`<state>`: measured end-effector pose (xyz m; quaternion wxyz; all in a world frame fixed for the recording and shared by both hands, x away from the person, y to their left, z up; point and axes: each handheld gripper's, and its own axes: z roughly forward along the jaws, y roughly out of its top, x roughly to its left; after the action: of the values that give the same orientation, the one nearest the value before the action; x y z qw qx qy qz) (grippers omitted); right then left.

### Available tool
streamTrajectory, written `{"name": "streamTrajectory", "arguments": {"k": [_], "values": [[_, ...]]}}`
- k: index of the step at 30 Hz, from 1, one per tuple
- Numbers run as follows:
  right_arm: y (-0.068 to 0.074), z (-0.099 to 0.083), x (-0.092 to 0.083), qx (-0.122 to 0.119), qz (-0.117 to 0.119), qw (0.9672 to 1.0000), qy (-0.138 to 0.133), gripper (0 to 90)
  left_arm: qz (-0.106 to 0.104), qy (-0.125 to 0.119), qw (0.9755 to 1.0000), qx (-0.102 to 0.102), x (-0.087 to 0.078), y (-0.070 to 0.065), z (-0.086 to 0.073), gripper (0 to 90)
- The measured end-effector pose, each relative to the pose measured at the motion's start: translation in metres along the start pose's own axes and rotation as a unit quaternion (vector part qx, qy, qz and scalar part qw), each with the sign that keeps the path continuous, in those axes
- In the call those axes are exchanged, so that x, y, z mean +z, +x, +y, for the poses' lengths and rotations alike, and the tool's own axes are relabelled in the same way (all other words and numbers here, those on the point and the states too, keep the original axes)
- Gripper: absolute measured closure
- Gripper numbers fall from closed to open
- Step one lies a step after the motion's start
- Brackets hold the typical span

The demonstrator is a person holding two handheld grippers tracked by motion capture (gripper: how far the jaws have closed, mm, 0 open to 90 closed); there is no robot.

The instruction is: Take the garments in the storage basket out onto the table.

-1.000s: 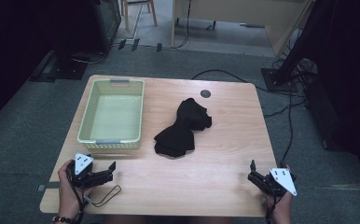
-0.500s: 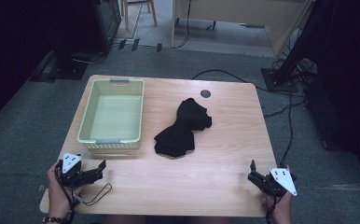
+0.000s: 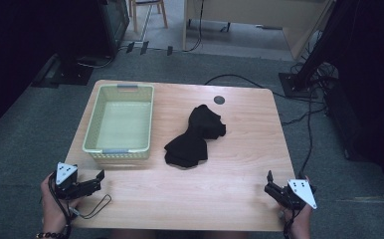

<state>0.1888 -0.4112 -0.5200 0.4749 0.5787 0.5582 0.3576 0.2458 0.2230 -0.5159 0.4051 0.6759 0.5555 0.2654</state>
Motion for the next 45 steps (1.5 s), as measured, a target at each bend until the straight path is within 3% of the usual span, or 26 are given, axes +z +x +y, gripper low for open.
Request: {"name": "streamTrajectory", "arguments": {"k": [19, 45], "values": [[0.000, 0.000, 0.000, 0.001, 0.000, 1.0000, 0.000, 0.0, 0.017, -0.003, 0.9997, -0.019, -0.007, 0.024, -0.002, 0.0], [0.000, 0.000, 0.000, 0.001, -0.001, 1.0000, 0.000, 0.0, 0.022, -0.005, 0.9991, -0.036, -0.018, 0.049, -0.006, 0.0]]}}
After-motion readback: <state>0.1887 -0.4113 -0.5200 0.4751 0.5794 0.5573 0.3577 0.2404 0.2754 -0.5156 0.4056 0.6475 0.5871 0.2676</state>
